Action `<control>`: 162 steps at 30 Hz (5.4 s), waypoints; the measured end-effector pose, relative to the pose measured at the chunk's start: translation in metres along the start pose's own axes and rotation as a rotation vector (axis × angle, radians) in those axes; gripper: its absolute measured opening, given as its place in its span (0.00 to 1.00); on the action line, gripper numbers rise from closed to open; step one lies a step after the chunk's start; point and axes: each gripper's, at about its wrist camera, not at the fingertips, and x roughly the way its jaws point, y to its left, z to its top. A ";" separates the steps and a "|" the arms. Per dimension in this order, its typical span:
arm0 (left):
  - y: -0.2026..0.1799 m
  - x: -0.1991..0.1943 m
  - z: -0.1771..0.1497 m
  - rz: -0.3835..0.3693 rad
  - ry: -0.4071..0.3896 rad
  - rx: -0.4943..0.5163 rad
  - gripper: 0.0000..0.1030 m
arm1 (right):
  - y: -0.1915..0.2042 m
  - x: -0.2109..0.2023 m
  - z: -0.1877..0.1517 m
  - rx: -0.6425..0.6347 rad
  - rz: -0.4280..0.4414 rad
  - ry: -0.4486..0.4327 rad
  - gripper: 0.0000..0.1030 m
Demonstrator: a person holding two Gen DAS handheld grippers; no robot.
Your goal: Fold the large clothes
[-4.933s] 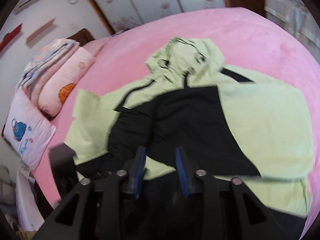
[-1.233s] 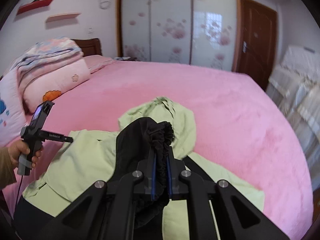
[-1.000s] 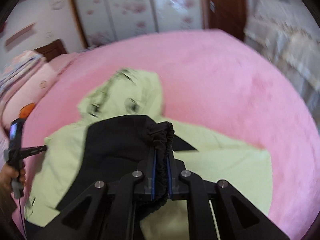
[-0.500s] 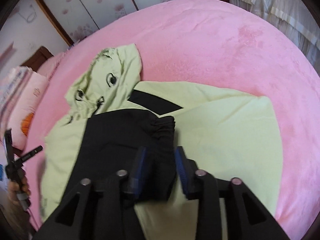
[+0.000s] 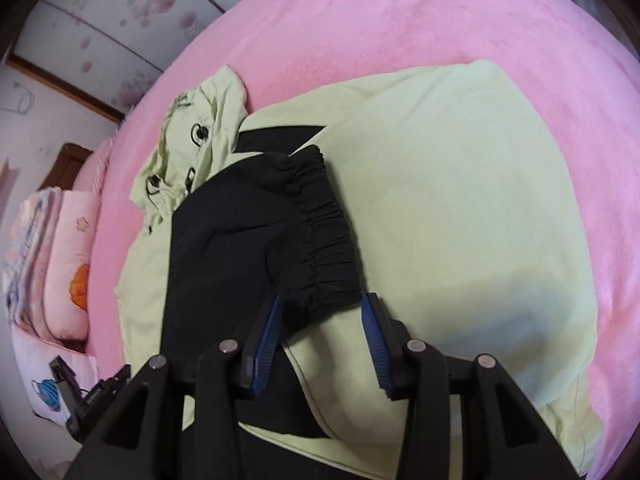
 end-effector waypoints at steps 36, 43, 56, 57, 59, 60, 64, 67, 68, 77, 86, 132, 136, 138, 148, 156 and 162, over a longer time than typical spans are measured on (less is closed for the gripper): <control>-0.005 -0.012 -0.037 0.205 -0.131 0.295 0.27 | 0.003 0.042 0.001 0.111 0.154 -0.013 0.12; 0.041 -0.019 -0.030 0.044 -0.121 0.144 0.23 | 0.012 0.033 -0.025 0.006 0.081 -0.041 0.10; 0.045 -0.026 -0.039 0.049 -0.068 0.233 0.35 | 0.035 0.009 -0.045 -0.242 -0.108 -0.051 0.27; 0.041 -0.030 -0.040 0.062 -0.066 0.241 0.39 | 0.038 0.001 -0.048 -0.265 -0.125 -0.064 0.31; 0.036 -0.047 -0.044 0.093 -0.086 0.252 0.47 | 0.044 -0.013 -0.053 -0.306 -0.152 -0.091 0.32; 0.033 -0.056 -0.045 0.105 -0.102 0.258 0.47 | 0.047 -0.019 -0.057 -0.326 -0.173 -0.114 0.32; 0.010 -0.084 -0.047 0.174 -0.203 0.278 0.48 | 0.064 -0.043 -0.072 -0.410 -0.276 -0.249 0.32; -0.016 -0.091 -0.044 0.147 -0.259 0.282 0.48 | 0.081 -0.042 -0.077 -0.454 -0.217 -0.280 0.32; -0.022 -0.091 -0.042 0.122 -0.267 0.286 0.48 | 0.087 -0.037 -0.076 -0.461 -0.184 -0.267 0.32; -0.059 -0.002 -0.031 0.208 -0.199 0.236 0.48 | 0.144 0.044 -0.090 -0.588 -0.065 -0.133 0.30; -0.029 0.007 -0.027 0.227 -0.197 0.249 0.49 | 0.058 0.041 -0.051 -0.454 -0.222 -0.140 0.00; -0.093 -0.303 -0.257 0.141 -0.513 0.447 0.88 | 0.044 -0.288 -0.247 -0.561 -0.012 -0.551 0.59; -0.057 -0.280 -0.275 0.137 -0.458 0.463 0.88 | 0.008 -0.267 -0.267 -0.572 -0.046 -0.488 0.59; -0.035 -0.264 -0.284 0.123 -0.413 0.463 0.88 | -0.016 -0.255 -0.273 -0.569 -0.061 -0.452 0.59; 0.061 -0.172 -0.302 0.159 -0.252 0.339 0.88 | -0.116 -0.197 -0.268 -0.473 -0.171 -0.244 0.59; 0.094 -0.143 -0.301 0.163 -0.164 0.294 0.88 | -0.159 -0.153 -0.264 -0.431 -0.172 -0.088 0.59; 0.110 -0.133 -0.293 0.155 -0.142 0.250 0.88 | -0.178 -0.126 -0.264 -0.396 -0.145 -0.006 0.59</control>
